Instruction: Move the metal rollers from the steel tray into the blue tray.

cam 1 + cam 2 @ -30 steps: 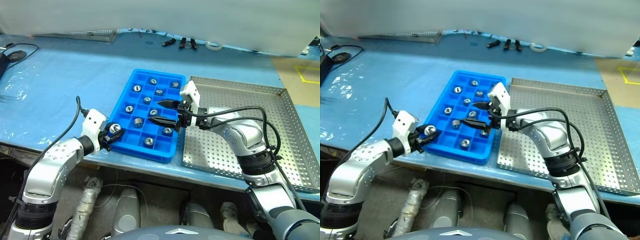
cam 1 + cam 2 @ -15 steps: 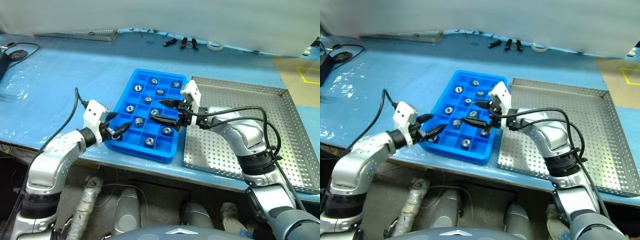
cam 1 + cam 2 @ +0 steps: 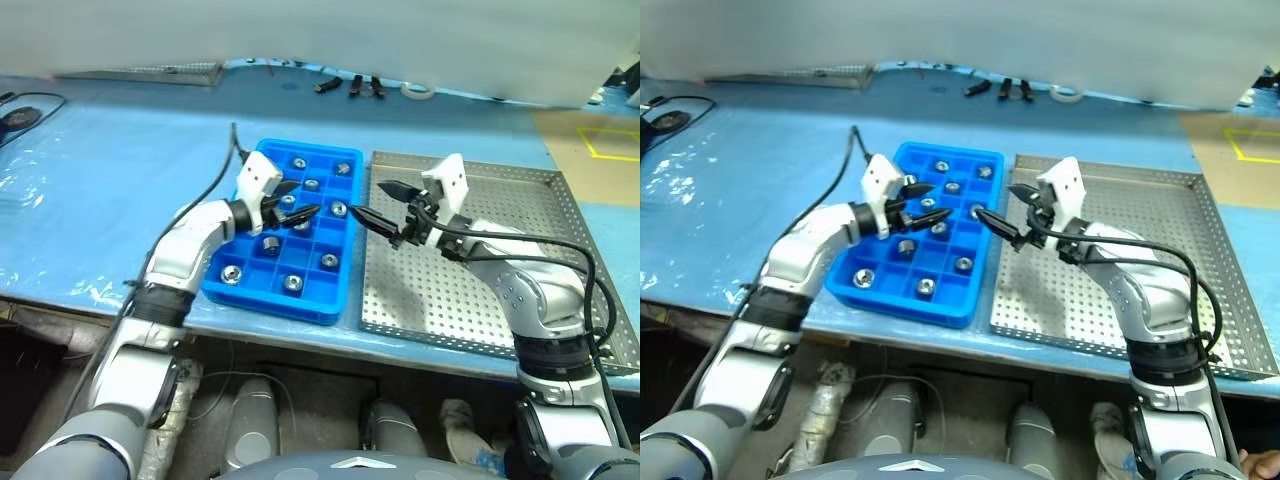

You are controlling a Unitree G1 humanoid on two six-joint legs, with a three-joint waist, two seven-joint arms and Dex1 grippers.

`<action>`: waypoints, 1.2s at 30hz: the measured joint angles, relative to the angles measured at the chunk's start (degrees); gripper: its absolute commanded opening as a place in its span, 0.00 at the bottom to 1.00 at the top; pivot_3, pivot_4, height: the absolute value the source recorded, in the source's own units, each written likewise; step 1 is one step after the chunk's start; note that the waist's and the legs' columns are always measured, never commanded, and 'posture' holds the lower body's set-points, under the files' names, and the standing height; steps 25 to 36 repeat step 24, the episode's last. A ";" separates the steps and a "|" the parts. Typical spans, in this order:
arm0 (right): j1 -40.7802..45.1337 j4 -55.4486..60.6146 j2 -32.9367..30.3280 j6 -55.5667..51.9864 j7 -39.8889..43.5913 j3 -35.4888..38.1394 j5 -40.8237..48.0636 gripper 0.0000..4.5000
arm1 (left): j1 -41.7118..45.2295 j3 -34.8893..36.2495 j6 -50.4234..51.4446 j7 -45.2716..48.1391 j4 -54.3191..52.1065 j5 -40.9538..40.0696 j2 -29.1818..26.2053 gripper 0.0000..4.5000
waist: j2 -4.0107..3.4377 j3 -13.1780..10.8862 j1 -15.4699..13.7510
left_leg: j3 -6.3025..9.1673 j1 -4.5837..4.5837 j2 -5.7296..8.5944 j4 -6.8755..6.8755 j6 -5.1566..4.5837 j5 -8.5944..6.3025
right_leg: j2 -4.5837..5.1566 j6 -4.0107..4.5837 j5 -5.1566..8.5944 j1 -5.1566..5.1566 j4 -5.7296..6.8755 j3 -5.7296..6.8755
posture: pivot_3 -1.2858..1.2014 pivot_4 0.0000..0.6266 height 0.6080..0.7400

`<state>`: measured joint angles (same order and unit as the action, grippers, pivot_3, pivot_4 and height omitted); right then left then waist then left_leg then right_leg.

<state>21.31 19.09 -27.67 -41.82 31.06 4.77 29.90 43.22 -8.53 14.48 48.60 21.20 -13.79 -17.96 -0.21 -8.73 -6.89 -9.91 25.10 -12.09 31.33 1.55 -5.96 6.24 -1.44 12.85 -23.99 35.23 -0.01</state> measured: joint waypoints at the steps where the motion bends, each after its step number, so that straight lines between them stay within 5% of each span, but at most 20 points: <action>1: -1.49 0.51 -0.05 0.02 -1.06 0.95 -0.20 1.00 | 1.45 -0.41 -1.60 0.67 2.81 0.68 0.91 0.82 | 0.01 0.00 0.48 | -0.01 0.00 -0.02 0.01 -0.02 -0.01 | -0.01 0.00 0.00 -0.01 0.00 0.00 | 0.44 0.24 1.00; 10: -13.59 6.14 0.64 0.31 -8.34 8.50 -0.94 1.00 | 8.91 -1.79 -10.25 7.36 17.87 3.75 6.96 0.82 | 0.01 0.00 4.07 | -0.16 -0.06 -0.03 -0.01 -0.43 -0.24 | 0.00 0.17 0.09 -0.02 -0.16 -0.04 | 0.42 0.24 1.00; 36: -11.29 2.96 1.04 2.81 -8.45 7.86 -1.78 1.00 | 3.61 -0.70 -6.40 9.41 10.23 3.70 3.43 0.82 | 0.01 0.00 3.51 | -0.19 -0.03 0.03 0.01 -0.67 -0.23 | 0.09 0.22 0.09 0.04 -0.18 -0.01 | 0.45 0.24 1.00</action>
